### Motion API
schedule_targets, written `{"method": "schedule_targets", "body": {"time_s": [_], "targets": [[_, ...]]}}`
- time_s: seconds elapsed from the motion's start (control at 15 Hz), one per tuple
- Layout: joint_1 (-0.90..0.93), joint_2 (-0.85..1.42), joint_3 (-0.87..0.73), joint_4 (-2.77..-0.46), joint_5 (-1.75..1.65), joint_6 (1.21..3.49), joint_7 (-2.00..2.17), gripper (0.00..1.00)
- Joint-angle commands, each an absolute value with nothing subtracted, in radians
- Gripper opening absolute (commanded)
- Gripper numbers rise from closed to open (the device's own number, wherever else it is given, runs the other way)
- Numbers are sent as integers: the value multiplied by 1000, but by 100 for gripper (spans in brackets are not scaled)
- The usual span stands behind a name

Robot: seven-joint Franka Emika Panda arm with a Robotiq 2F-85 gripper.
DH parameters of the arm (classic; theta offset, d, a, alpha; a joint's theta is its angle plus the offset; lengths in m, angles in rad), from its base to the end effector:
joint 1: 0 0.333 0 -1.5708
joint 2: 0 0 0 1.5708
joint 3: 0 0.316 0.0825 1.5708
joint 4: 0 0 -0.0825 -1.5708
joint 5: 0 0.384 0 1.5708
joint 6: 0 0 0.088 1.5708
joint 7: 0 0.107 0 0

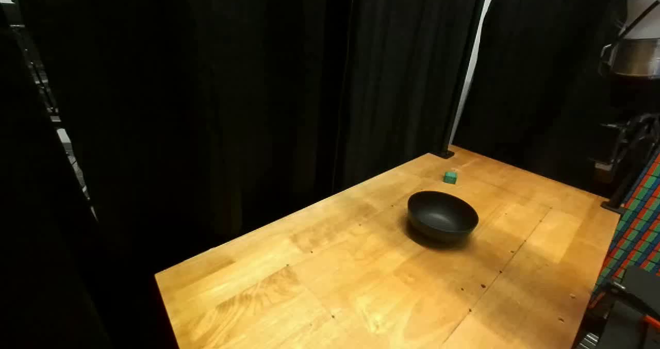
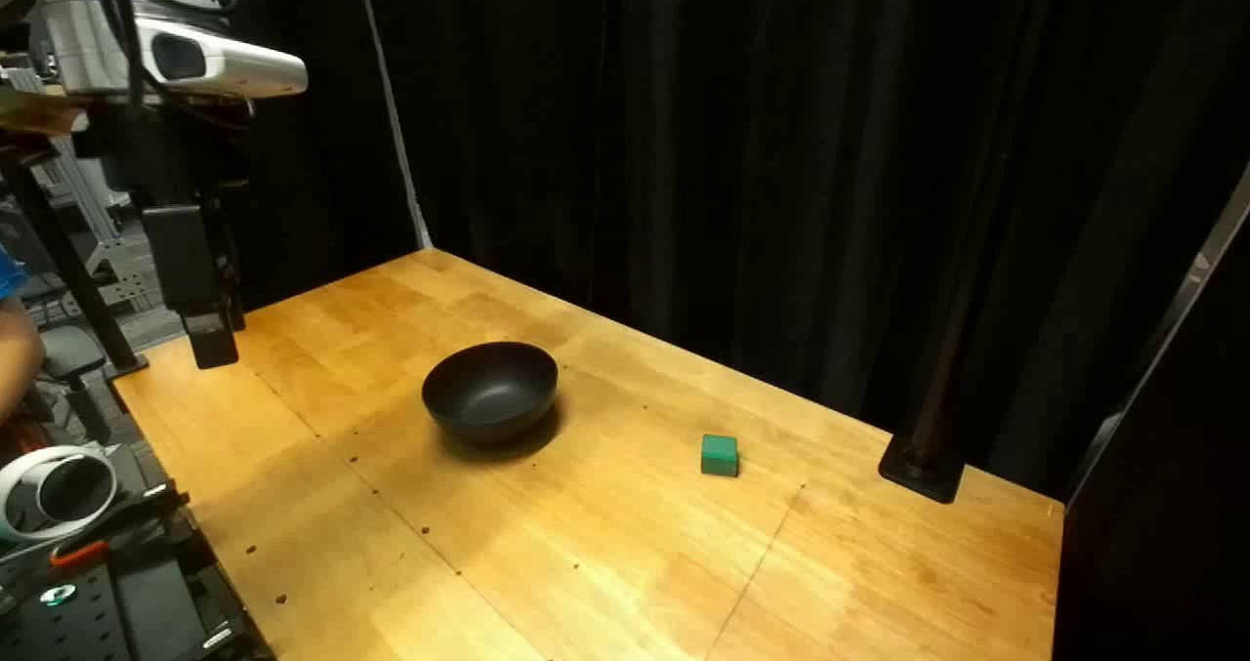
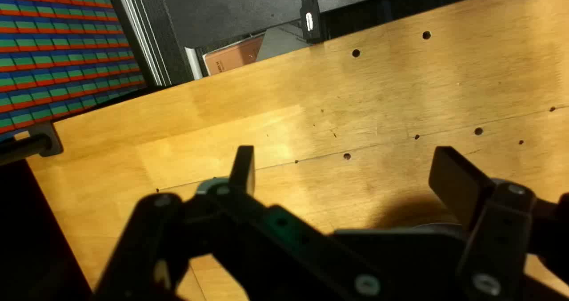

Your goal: Pick up the green block from the table and put it in the black bowl.

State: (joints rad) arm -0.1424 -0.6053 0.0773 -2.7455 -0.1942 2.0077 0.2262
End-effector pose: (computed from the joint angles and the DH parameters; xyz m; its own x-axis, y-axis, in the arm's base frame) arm 0.3279 -0.0351 0.3855 0.9706 -0.2218 -0.0939 -0.1953 -0.9528 0.2323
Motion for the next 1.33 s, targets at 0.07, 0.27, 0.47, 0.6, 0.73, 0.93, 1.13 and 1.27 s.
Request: {"method": "schedule_targets", "body": {"time_s": [0.07, 0.27, 0.47, 0.6, 0.73, 0.93, 1.13, 1.27], "targets": [[-129, -606, 65, -2743, -201, 2005, 233, 100], [-137, -537, 75, -2710, -209, 2012, 254, 100], [-167, -346, 96, -2650, -226, 2178, 387, 100], [-176, -238, 98, -2602, -231, 2289, 492, 100], [-177, -114, 89, -2535, -236, 2371, 586, 100], [-164, 79, 56, -2401, -284, 2491, 779, 100], [-116, 255, -21, -2242, -279, 2557, 920, 100], [-74, 370, -86, -2122, -269, 2590, 1001, 100]]}}
